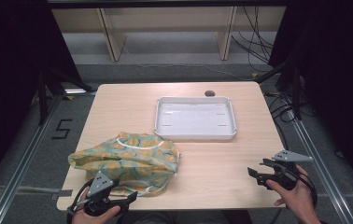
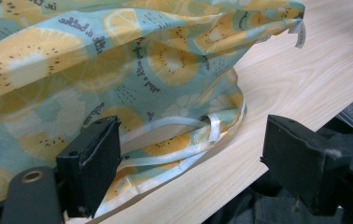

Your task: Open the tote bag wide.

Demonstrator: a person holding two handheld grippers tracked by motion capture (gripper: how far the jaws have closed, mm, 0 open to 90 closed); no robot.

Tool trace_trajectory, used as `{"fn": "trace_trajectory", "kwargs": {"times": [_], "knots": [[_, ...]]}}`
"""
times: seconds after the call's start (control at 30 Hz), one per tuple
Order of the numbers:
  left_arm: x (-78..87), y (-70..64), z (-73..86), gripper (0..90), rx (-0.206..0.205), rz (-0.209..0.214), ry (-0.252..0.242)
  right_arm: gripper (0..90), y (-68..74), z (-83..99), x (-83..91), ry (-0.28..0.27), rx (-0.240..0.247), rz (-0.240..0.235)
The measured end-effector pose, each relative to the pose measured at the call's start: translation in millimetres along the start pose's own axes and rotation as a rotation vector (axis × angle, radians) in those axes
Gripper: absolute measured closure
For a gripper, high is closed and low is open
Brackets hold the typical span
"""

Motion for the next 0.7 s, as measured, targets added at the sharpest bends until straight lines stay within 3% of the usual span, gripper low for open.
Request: {"fn": "trace_trajectory", "kwargs": {"times": [0.1,0.2,0.27,0.3,0.33,0.37,0.4,0.43,0.47,0.53,0.6,0.7], "knots": [[-0.5,0.0,-0.1,19.0,-0.008,0.006,0.005,26.0,0.6,-0.5,0.6,0.003,0.002,0.003],[-0.3,-0.3,0.0,19.0,-0.001,0.0,0.001,25.2,4.5,-0.8,0.9,0.006,-0.027,-0.007],[-0.2,-0.4,-0.3,19.0,0.001,-0.002,-0.001,24.5,3.9,-1.6,0.5,-0.007,-0.016,0.016],[0.0,-0.7,-0.3,19.0,0.005,-0.005,-0.001,24.2,4.9,-1.8,1.0,-0.006,-0.022,-0.003],[0.5,0.5,-0.9,19.0,-0.019,-0.001,0.003,24.2,5.1,-2.4,0.9,-0.015,-0.022,0.0],[0.5,0.7,-0.9,19.0,-0.024,-0.001,0.004,24.1,2.5,-3.3,0.3,-0.036,0.012,0.016],[0.5,0.7,-0.9,19.0,-0.024,-0.001,0.004,24.1,2.5,-3.3,0.3,-0.036,0.012,0.016],[0.0,-0.7,-0.2,19.0,0.001,-0.002,0.003,24.0,2.8,-3.9,0.4,-0.03,0.015,0.011],[-0.1,-0.9,0.0,19.0,0.005,-0.001,0.002,23.9,6.9,-3.2,0.9,-0.008,-0.027,-0.007],[-0.3,-0.6,-0.1,19.0,0.006,0.003,-0.001,23.5,4.1,-4.5,-1.5,-0.038,0.024,-0.01],[-0.4,-0.7,-0.2,18.9,0.008,0.004,-0.003,23.1,9.8,-4.9,-1.1,-0.019,0.001,-0.018],[-0.3,-0.9,-0.2,18.9,0.01,0.002,-0.004,23.0,12.9,-6.5,-3.3,-0.028,0.024,-0.026]]}}
Point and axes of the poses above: each handheld gripper's, and its own axes: x roughly backward along the jaws, z roughly out of its underside, y roughly to its left, the point moved 3 cm from there along -x, roughly forward along the jaws, and after that the axes turned 11 degrees about z, right-handed, at the moved point
